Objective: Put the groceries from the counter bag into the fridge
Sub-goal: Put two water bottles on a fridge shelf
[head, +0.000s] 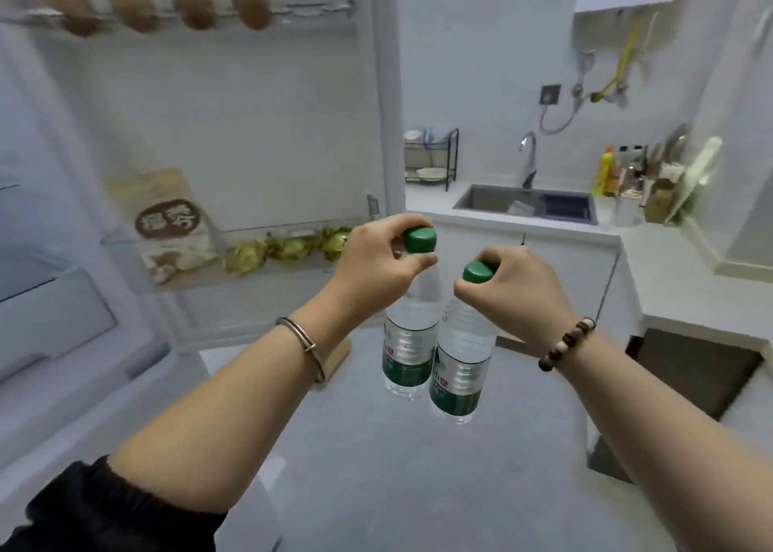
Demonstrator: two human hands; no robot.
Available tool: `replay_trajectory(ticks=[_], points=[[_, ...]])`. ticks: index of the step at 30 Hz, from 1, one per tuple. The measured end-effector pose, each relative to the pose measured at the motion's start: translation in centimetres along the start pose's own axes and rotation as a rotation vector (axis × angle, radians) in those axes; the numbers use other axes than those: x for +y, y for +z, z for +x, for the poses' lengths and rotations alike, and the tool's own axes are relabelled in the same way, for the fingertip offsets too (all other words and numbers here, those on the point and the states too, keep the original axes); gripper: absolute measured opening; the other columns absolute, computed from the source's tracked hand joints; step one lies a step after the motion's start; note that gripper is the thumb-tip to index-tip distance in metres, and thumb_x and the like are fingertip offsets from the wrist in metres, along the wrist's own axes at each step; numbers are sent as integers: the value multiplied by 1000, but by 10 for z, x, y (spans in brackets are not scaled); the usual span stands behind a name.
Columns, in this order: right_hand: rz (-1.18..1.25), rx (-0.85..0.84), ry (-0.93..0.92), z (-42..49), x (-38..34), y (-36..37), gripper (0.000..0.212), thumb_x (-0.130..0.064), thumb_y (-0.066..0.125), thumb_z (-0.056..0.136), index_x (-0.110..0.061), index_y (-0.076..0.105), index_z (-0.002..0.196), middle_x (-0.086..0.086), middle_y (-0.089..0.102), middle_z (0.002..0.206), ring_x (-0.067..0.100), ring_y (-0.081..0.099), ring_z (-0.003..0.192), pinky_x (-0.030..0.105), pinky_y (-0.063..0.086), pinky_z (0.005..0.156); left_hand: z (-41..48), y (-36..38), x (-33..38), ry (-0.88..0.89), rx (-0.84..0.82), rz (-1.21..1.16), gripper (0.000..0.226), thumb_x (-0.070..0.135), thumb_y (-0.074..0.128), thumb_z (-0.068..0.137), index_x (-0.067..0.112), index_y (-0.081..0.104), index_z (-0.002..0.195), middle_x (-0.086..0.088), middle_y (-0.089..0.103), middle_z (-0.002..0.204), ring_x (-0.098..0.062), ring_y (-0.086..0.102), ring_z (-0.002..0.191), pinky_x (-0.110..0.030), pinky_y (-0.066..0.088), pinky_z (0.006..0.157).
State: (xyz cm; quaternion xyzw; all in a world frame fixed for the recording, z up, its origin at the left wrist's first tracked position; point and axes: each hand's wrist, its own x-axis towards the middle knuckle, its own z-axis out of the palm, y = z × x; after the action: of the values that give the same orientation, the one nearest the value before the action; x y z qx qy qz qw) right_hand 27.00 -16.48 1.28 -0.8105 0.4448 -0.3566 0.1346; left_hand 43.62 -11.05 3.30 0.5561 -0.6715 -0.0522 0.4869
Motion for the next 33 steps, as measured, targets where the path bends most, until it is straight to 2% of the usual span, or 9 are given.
replay_trajectory(ticks=[3, 8, 14, 18, 20, 22, 25, 29, 33], points=[[118, -75, -87, 18, -32, 28, 20, -29, 70, 73, -12, 62, 68, 4, 61, 61, 19, 57, 60, 30, 45, 52, -13, -40, -18, -104, 105, 14, 26, 10, 74, 77, 17, 67, 102, 1, 69, 94, -17, 67, 88, -38, 55, 84], [232, -109, -224, 40, -86, 73, 19, -27, 70, 72, -10, 63, 69, 4, 62, 62, 20, 58, 62, 32, 48, 55, -36, -93, -39, -217, 275, 66, 27, 9, 73, 77, 20, 66, 101, 1, 69, 96, -18, 66, 91, -39, 54, 87], [365, -164, -353, 67, -159, 111, 20, -28, 68, 75, -9, 63, 73, 3, 63, 65, 19, 59, 64, 30, 46, 57, -49, -159, -54, -285, 433, 218, 28, 8, 73, 79, 20, 65, 103, 9, 65, 97, -13, 65, 95, -22, 52, 87], [464, -165, -423, 82, -209, 134, 18, -27, 68, 77, -10, 62, 74, 0, 62, 67, 16, 57, 66, 31, 46, 59, -51, -205, -57, -295, 551, 318, 29, 6, 72, 79, 19, 66, 104, 10, 66, 91, -12, 65, 89, -18, 51, 83], [530, -156, -450, 87, -234, 144, 19, -29, 68, 77, -13, 60, 72, -4, 60, 65, 11, 55, 62, 26, 43, 56, -52, -230, -58, -292, 601, 374, 28, 6, 71, 79, 21, 66, 103, 8, 66, 88, -12, 64, 87, -19, 50, 80], [603, -140, -454, 93, -261, 155, 16, -27, 68, 78, -15, 58, 72, -8, 56, 63, 5, 51, 59, 13, 36, 49, -54, -258, -60, -285, 648, 418, 28, 6, 70, 80, 21, 65, 103, 7, 66, 89, -12, 64, 88, -19, 50, 80], [706, -136, -445, 103, -301, 174, 16, -24, 67, 79, -14, 57, 74, -9, 53, 63, 4, 48, 57, 11, 36, 47, -58, -303, -68, -268, 719, 485, 27, 7, 71, 81, 20, 65, 103, 7, 65, 88, -14, 64, 87, -19, 49, 79], [740, -142, -470, 108, -357, 208, 16, -24, 66, 80, -12, 57, 76, -7, 54, 64, 10, 50, 60, 24, 39, 53, -67, -361, -93, -253, 757, 561, 26, 6, 71, 80, 17, 65, 102, 3, 65, 87, -18, 63, 84, -25, 51, 79], [743, -164, -480, 117, -410, 243, 17, -26, 64, 82, -12, 55, 79, -4, 56, 68, 14, 52, 63, 27, 41, 55, -73, -413, -124, -224, 780, 663, 24, 8, 71, 80, 14, 66, 103, 6, 62, 83, -14, 59, 77, -13, 46, 71]])
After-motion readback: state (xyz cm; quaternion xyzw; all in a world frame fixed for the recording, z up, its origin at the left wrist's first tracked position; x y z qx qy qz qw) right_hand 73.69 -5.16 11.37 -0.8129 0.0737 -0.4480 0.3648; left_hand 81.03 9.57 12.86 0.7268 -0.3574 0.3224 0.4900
